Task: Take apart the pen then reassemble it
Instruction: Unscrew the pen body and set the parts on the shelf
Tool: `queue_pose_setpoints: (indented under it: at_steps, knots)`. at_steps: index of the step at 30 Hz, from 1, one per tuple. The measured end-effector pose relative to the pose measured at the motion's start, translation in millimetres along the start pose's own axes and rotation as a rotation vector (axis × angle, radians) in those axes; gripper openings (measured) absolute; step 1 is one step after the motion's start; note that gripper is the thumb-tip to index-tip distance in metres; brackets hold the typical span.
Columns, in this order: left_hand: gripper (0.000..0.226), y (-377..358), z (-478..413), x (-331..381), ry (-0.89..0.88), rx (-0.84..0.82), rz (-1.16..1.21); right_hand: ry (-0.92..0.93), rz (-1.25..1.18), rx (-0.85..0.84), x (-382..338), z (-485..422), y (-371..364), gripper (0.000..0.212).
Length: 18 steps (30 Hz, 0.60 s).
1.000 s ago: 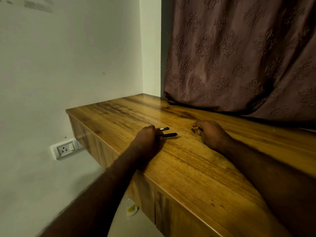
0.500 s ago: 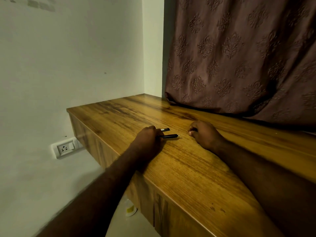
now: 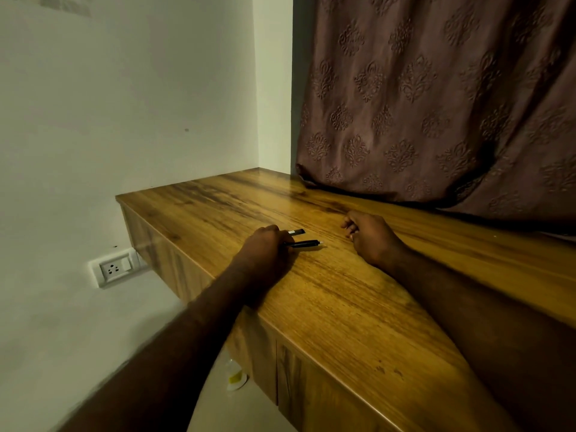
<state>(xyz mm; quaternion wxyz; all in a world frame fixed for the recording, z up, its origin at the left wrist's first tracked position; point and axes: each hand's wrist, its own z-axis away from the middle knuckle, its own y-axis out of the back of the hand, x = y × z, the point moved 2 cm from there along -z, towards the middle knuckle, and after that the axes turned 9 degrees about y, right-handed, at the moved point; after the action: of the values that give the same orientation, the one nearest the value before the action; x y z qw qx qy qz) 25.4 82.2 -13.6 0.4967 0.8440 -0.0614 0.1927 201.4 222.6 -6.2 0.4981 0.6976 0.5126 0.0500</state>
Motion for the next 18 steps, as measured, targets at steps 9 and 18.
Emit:
queue_pose_setpoints:
  at_steps: [9,18]
  knots:
    - [0.022,-1,-2,-2,0.006,0.007,-0.008,-0.018,-0.053,-0.043,3,-1,-2,0.044]
    - [0.02,-1,0,-2,-0.005,0.02,0.021,-0.037,-0.289,0.233,-9,19,14,0.007]
